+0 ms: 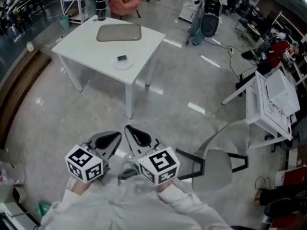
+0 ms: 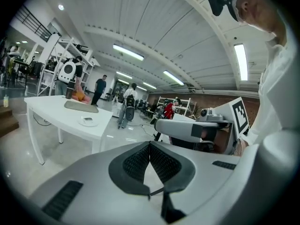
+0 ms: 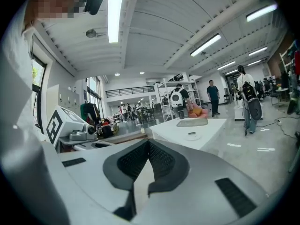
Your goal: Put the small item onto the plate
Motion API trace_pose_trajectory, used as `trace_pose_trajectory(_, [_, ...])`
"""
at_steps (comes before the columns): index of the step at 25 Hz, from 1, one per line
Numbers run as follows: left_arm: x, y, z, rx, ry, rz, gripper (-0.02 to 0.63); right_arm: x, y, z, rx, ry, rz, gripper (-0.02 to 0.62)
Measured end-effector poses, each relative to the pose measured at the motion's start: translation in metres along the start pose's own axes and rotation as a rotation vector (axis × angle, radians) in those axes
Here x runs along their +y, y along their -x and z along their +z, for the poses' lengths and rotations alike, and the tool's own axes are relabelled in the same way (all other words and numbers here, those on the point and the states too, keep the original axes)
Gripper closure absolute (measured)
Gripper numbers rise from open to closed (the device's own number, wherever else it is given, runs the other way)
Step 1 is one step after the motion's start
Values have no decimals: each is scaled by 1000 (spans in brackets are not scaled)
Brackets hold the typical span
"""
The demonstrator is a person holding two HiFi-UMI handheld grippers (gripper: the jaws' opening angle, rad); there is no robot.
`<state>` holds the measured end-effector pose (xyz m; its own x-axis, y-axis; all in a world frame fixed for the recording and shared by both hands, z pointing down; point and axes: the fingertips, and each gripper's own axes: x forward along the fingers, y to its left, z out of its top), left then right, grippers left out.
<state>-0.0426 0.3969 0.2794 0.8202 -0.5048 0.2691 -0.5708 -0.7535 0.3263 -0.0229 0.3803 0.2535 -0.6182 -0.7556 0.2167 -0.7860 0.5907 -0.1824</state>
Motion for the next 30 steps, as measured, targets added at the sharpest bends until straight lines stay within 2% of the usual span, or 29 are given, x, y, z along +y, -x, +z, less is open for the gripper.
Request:
trace_pose_trajectory(3, [15,-9,6,13,-47,-4,597,-9,-18,6,-6,7,-15,581])
trace_pose_trajectory(7, [26,-18,7,15,-28,-28,597,-22,-30,2,-9,-9,-34,580])
trace_pose_trajectory(13, [51,-27,3,47,-34,-7,597,-39,-47,-1,-8,-39,-46,580])
trace_pose_trajectory(30, [152,-96,56,30,29,60,597,-114,-148,30,34,-30,26,580])
